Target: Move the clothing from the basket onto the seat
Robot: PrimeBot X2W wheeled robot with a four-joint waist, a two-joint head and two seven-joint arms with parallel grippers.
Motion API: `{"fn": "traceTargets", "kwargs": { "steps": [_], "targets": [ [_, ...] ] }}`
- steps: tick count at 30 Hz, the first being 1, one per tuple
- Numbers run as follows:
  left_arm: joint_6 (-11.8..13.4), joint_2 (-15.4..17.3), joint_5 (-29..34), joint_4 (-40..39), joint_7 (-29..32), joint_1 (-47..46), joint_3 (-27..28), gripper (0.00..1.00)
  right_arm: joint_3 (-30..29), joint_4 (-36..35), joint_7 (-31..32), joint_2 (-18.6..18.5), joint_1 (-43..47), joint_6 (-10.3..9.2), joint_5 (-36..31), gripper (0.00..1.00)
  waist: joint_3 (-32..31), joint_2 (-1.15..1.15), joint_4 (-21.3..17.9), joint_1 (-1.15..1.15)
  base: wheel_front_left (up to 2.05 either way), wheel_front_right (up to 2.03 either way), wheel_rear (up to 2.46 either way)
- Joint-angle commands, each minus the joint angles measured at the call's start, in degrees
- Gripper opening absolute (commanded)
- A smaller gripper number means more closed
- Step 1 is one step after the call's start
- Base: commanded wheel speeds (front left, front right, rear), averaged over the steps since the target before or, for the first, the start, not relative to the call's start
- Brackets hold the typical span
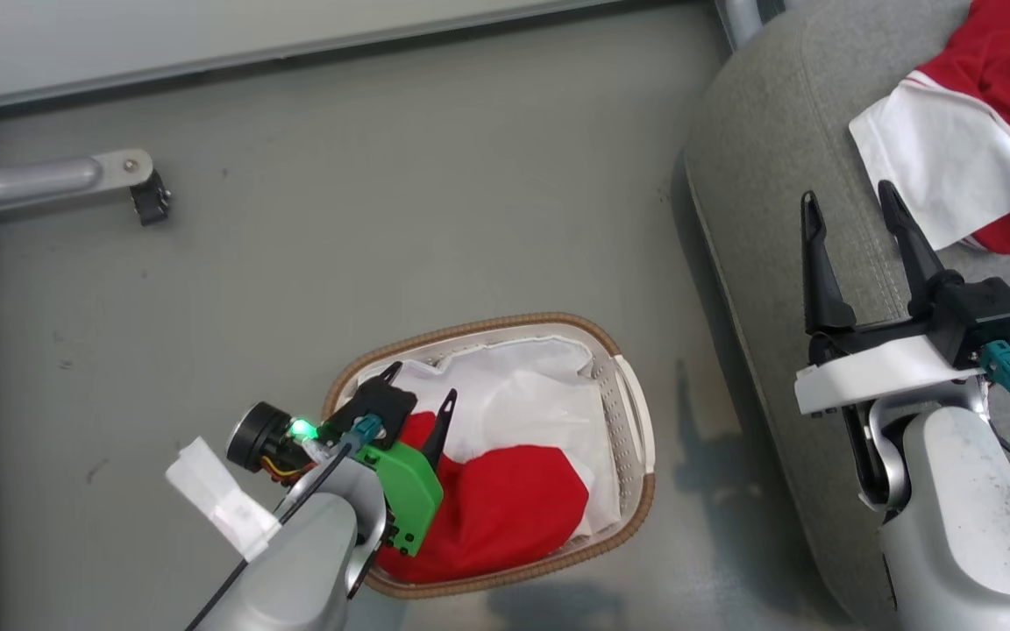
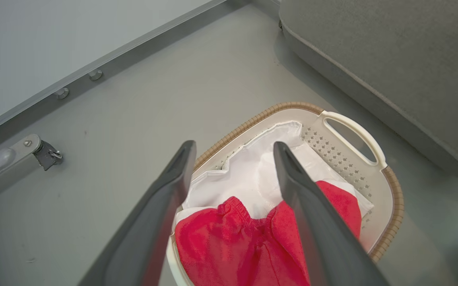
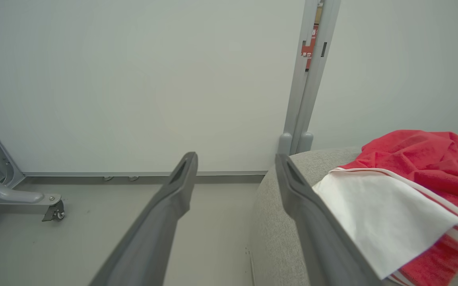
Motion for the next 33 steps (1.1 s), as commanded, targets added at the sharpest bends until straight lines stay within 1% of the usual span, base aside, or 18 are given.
{"fn": "traceTargets", "kwargs": {
  "steps": [1, 7, 12, 16, 22, 26, 33],
  "targets": [
    [-0.14, 0.41, -0.73, 1.13, 0.55, -2.38, -1.51, 1.0, 0.37, -0.69, -0.02, -0.15, -1.28, -0.08, 0.46, 1.0, 8.11, 0.0, -4.43, 0.0, 0.0, 0.0, 0.0],
    [-0.15, 1.17, -3.77, 7.2, 3.92, -8.06, -10.67, 1.0, 3.23, -3.18, -0.02, -0.11, -4.22, -0.08, 1.77, 1.0, 15.11, 0.0, -8.21, 0.0, 0.0, 0.0, 0.0],
    [-0.15, 2.52, -9.59, 10.03, 9.12, -11.94, -19.69, 1.0, 5.09, -5.15, -0.02, -0.1, -6.07, -0.08, 2.5, 1.0, 20.13, 0.0, -10.9, 0.0, 0.0, 0.0, 0.0],
    [-0.15, 4.31, -15.21, 9.67, 12.35, -14.68, -25.08, 1.0, 6.47, -6.39, -0.02, -0.09, -7.23, -0.08, 2.85, 1.0, 23.27, 0.0, -12.23, 0.0, 0.0, 0.0, 0.0],
    [-0.15, 7.67, -21.58, 9.53, 15.33, -18.49, -30.35, 1.0, 8.38, -7.62, -0.02, -0.09, -8.41, -0.08, 3.78, 1.0, 27.32, 0.0, -13.77, 0.0, 0.0, 0.0, 0.0],
    [-0.15, 9.32, -24.0, 10.3, 16.25, -20.48, -32.89, 1.0, 9.22, -8.37, -0.02, -0.11, -9.23, -0.08, 4.13, 1.0, 29.43, 0.0, -14.4, 0.0, 0.0, 0.0, 0.0],
    [-0.15, 10.27, -29.58, 9.84, 18.74, -21.87, -36.64, 1.0, 10.02, -8.85, -0.02, -0.11, -9.77, -0.08, 4.64, 1.0, 30.97, 0.0, -14.69, 0.0, 0.0, 0.0, 0.0]
  ]
}}
